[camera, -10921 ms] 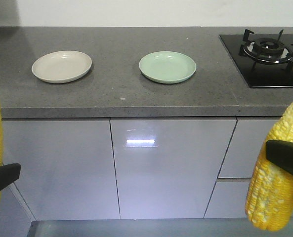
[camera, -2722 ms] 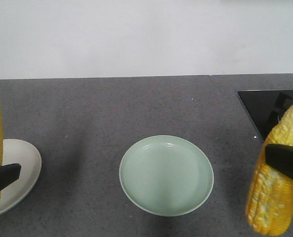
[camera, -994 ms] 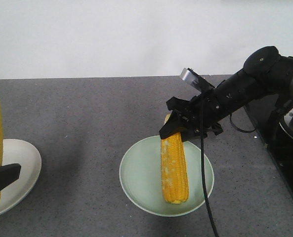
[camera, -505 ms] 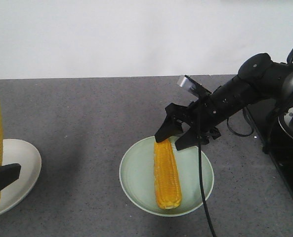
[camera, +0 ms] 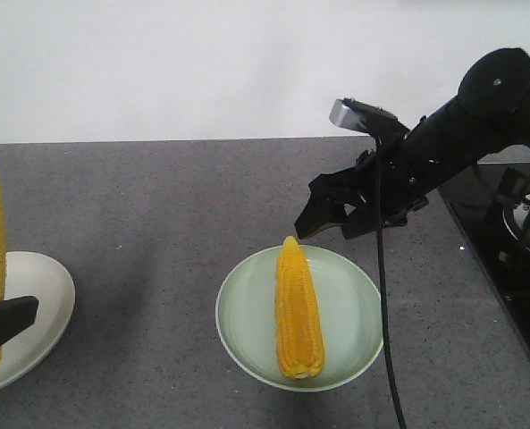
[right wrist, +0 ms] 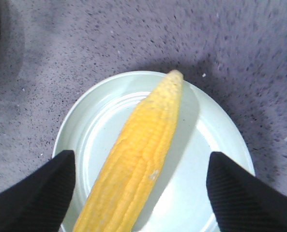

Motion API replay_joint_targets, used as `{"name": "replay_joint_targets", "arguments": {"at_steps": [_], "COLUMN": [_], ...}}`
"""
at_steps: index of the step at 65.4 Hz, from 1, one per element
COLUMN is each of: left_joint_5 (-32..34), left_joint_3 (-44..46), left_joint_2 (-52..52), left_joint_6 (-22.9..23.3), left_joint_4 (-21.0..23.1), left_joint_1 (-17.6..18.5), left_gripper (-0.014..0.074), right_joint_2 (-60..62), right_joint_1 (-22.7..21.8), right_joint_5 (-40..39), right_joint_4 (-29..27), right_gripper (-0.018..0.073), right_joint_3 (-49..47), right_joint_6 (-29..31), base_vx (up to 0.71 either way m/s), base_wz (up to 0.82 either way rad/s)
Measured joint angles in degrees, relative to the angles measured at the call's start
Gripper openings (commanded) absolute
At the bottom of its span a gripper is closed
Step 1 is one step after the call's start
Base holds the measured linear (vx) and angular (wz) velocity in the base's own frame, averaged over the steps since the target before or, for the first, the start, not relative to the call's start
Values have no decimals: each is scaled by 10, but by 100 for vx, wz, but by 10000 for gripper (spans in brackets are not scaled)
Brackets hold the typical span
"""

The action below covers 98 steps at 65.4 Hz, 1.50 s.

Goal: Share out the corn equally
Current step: 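Open the right gripper and raise it off the cob, then lower the left gripper's cob onto the cream plate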

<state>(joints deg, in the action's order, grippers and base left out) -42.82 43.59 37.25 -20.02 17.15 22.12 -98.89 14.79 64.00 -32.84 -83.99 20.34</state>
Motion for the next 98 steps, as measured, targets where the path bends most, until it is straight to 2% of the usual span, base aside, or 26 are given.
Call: {"name": "replay_joint_targets", "arguments": {"at_steps": [16,29,43,65,81,90,98], "left_joint_5": [0,0,0,0,0,1,0], "left_joint_3": [0,0,0,0,0,0,0], "left_joint_2": [0,0,0,0,1,12,41], "left_joint_6": [0,0,0,0,2,36,101], "left_joint_4": [1,1,1,1,-3,-38,-107], "left_joint_1": [0,0,0,0,0,0,0], "left_gripper": [244,244,243,244,244,244,244], "right_joint_2": [148,256,337,393,393,393,393], "right_joint_1": [94,139,141,141,141,141,141], "right_joint_5": [-94,-171,-184,-182,-170,-166,-166], "right_joint_4": [114,154,180,283,292,293,293], "right_gripper": [546,546,541,505,503,503,503], "right_joint_3": [81,173,249,327,329,329,329], "right_joint_6": [-48,-60,-85,-152,-157,-157,-157], "base_vx": [0,0,0,0,0,0,0], "base_wz": [0,0,0,0,0,0,0]}}
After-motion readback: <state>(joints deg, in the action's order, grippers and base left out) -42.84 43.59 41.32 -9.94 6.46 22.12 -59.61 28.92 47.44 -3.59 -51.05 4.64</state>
